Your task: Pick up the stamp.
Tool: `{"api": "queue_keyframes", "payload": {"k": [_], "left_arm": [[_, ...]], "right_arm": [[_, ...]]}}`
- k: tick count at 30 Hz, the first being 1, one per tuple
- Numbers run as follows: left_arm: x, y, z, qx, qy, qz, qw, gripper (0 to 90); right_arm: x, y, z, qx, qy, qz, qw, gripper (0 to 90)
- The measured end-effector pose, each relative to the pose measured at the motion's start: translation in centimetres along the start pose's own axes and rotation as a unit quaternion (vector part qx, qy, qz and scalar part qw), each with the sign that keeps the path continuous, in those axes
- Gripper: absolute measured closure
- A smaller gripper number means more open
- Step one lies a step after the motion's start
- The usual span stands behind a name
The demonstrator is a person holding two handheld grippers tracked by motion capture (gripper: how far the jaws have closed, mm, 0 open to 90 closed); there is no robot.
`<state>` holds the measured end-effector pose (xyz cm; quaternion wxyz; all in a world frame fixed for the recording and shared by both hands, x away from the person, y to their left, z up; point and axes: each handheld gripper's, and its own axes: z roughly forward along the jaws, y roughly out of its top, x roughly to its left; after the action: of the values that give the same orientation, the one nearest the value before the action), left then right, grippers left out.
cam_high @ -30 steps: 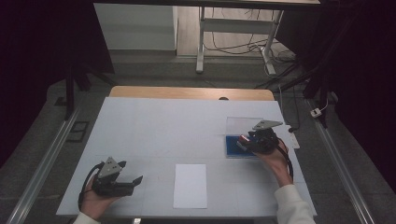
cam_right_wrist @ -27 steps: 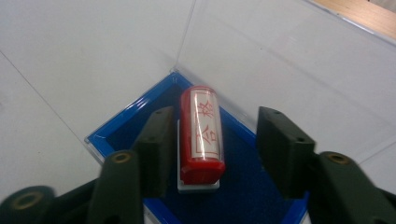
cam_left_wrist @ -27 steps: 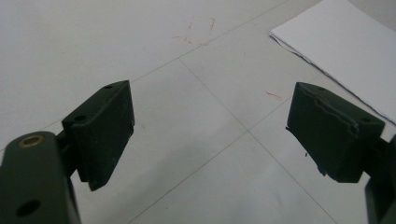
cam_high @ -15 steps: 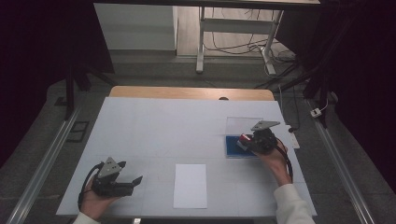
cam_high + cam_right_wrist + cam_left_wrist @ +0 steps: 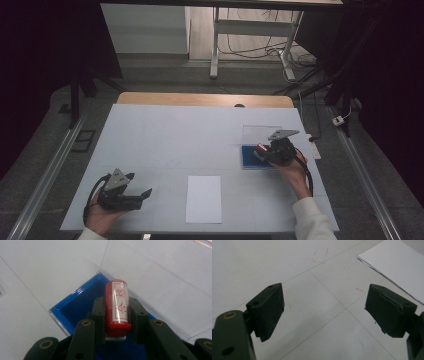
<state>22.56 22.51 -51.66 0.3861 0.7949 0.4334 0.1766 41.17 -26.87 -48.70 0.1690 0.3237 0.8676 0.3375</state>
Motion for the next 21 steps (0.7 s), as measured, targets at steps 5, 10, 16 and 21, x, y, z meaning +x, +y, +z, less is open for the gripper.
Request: {"api": "queue_keyframes", "payload": {"k": [5,10,16,21], "left_arm": [[0.0,0.0,0.0,0.002,0.001,0.0,1.0,16.0],[0.0,0.0,0.0,0.002,0.0,0.0,1.0,16.1],[0.1,0.0,0.0,0.001,0.001,-0.003,1.0,16.2],[0.1,0.0,0.0,0.002,0.002,-0.004,1.0,16.2]], "right_arm": [[0.0,0.0,-0.3,-0.013,-0.001,0.005,0.9999,69.3],[0.0,0.2,-1.0,-0.033,-0.002,0.015,0.9994,69.3],[0.2,0.5,-1.9,-0.049,-0.003,0.017,0.9987,69.3],[0.3,0.8,-3.2,-0.067,-0.01,0.019,0.9975,69.4]]}}
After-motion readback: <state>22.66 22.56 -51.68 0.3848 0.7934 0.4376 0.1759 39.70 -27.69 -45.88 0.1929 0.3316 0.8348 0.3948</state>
